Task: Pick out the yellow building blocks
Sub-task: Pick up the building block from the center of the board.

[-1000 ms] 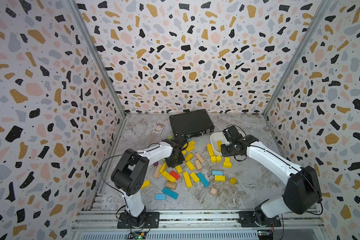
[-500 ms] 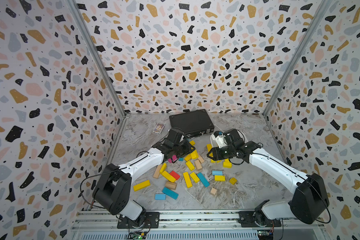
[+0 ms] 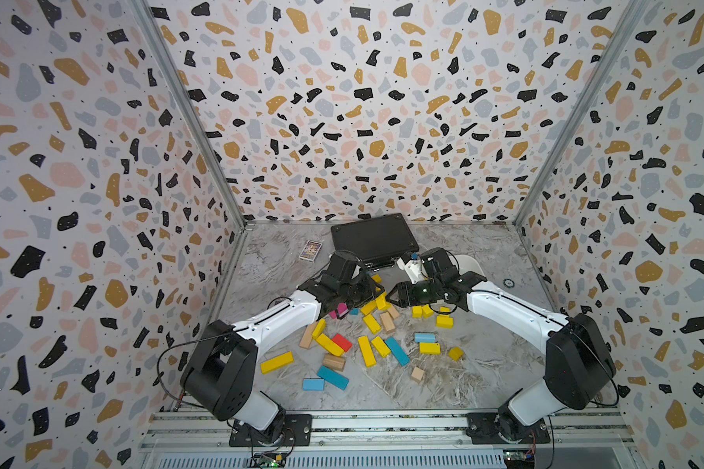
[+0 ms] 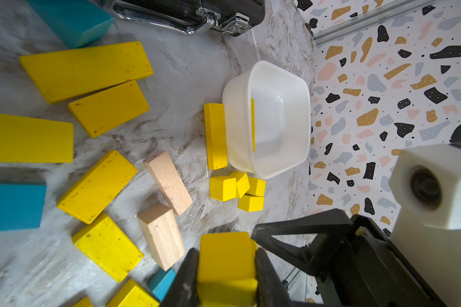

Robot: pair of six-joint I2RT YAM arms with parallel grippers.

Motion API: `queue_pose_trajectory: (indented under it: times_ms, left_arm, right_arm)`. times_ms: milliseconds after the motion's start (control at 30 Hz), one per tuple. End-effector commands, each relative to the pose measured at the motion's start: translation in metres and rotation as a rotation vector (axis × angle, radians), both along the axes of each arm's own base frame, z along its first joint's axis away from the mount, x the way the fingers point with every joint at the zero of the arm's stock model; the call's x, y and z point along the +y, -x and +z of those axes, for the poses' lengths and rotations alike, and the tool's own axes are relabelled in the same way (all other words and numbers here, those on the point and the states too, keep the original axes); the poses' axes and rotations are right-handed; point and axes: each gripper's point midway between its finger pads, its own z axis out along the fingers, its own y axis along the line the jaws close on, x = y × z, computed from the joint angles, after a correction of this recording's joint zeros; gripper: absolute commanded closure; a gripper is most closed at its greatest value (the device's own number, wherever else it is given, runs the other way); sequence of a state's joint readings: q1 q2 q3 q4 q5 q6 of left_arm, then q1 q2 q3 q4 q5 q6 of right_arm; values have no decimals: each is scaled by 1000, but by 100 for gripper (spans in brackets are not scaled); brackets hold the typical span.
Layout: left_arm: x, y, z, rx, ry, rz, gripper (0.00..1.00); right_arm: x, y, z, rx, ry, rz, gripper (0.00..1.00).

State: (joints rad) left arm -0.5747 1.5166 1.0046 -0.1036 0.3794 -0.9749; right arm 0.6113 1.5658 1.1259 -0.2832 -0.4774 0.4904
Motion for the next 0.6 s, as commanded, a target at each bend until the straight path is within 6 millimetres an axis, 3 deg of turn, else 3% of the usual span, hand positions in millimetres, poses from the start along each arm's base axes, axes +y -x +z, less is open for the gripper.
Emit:
queue_pose_trajectory:
  times_ms: [0,367,567]
  left_arm:
    - [-9,-2,18,-53,48,-14,100]
    - [-10,-6,17,-60,39,-5,100]
    - [-11,-4,19,-62,46,-13,100]
  right_arm:
    - [14,-6,19,-29,-54,10,44]
    - [21,9,14,16,-83,53,44]
    - [18,6,8,18,-65,28,54]
